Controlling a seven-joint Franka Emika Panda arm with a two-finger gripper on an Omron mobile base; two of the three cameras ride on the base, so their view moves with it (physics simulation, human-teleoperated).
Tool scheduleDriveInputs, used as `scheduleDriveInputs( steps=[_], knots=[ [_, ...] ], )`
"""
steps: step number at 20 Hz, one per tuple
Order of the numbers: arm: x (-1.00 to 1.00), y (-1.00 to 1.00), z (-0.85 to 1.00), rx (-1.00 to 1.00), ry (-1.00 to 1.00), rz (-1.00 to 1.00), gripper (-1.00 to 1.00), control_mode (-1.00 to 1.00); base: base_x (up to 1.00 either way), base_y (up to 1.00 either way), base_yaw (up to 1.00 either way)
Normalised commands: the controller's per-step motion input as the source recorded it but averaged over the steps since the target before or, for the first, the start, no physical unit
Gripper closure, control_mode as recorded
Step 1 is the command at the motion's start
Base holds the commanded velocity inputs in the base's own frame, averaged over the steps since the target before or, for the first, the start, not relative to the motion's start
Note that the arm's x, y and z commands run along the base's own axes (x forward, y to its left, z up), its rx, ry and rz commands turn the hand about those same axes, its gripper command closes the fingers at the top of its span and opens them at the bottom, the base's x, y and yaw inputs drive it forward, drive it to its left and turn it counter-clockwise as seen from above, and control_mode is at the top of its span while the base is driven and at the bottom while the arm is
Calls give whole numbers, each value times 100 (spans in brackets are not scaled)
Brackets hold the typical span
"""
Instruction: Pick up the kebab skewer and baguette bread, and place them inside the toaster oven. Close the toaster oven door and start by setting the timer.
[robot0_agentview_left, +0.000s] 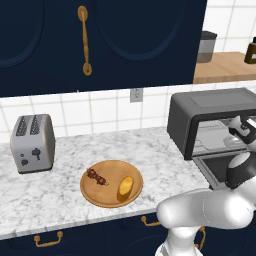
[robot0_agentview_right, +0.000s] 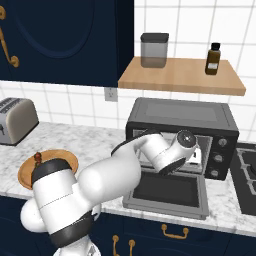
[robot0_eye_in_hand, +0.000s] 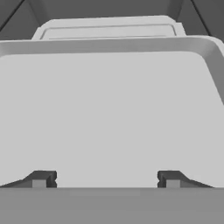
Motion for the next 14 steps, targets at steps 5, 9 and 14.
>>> scheduleDriveInputs(
  steps=[5,9,14],
  knots=[
    [-42,-1,-28,0,5,0,-100,-100,0,0,0],
    [-40,-1,-26,0,6,0,-100,-100,0,0,0],
    [-22,0,-10,0,4,0,-100,-100,0,0,0]
  ],
)
